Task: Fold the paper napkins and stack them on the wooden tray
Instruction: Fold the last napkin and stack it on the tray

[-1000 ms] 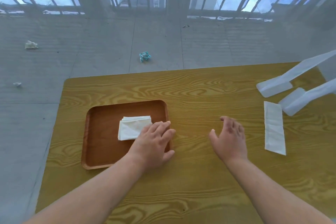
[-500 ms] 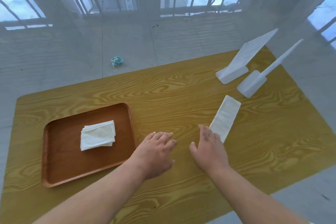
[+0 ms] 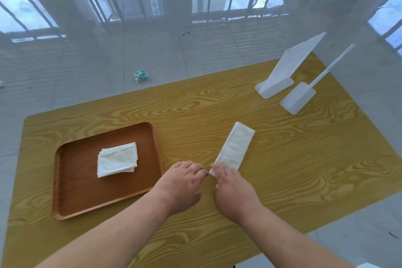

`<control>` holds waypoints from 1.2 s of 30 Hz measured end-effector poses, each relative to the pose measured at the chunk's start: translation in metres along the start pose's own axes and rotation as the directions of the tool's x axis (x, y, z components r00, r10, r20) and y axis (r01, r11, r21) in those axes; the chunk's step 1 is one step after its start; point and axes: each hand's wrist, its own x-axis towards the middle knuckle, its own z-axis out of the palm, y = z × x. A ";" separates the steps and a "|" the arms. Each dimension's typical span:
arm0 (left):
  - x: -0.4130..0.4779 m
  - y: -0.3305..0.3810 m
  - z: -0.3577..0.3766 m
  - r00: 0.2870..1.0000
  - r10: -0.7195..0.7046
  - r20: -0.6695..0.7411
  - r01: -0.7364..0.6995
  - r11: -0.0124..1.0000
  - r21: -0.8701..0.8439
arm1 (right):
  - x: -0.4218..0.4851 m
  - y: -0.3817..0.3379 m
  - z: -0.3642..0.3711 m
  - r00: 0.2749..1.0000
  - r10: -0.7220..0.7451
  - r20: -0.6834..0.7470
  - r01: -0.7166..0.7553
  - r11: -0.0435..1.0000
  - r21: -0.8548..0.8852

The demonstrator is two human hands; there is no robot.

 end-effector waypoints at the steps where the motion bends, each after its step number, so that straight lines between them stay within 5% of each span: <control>1: -0.001 0.001 0.001 1.000 0.022 0.009 -0.022 0.999 0.024 | -0.003 -0.007 0.002 0.999 -0.040 0.014 0.039 0.998 0.047; 8: -0.022 -0.004 0.012 0.993 0.098 0.062 -0.106 0.983 0.151 | -0.003 -0.022 -0.004 1.000 0.017 0.009 -0.019 0.895 0.445; 12: -0.022 0.002 0.014 0.983 0.183 0.015 -0.182 0.961 0.207 | -0.004 -0.006 -0.005 0.996 -0.074 -0.049 0.082 0.983 0.167; 16: -0.017 0.008 0.013 0.993 0.119 -0.015 -0.115 0.980 0.161 | -0.009 0.009 -0.001 0.988 -0.154 0.022 0.155 0.986 -0.062; 19: -0.014 0.011 0.008 1.000 -0.010 -0.029 0.011 1.000 0.017 | -0.010 0.013 0.006 0.976 -0.179 0.120 0.201 0.958 -0.206; 23: -0.011 0.009 -0.006 0.982 -0.150 -0.118 0.112 0.953 -0.280 | -0.005 0.007 0.006 0.982 -0.186 0.030 0.189 0.969 -0.160; 27: -0.008 0.000 -0.016 0.941 -0.280 -0.192 0.173 0.882 -0.437 | 0.005 -0.004 -0.012 1.000 -0.023 -0.005 0.023 0.988 0.151; 31: -0.003 -0.010 -0.017 0.858 -0.367 -0.359 0.199 0.882 -0.427 | 0.024 -0.003 -0.029 0.951 0.307 -0.018 -0.260 0.833 0.488; 33: -0.001 -0.011 -0.014 0.868 -0.320 -0.379 0.183 0.917 -0.355 | 0.028 0.000 -0.033 0.890 0.452 -0.063 -0.357 0.775 0.521; 36: 0.005 -0.006 -0.006 0.947 -0.139 -0.289 0.092 0.981 -0.170 | 0.022 0.008 -0.028 0.850 0.477 -0.224 -0.346 0.827 0.444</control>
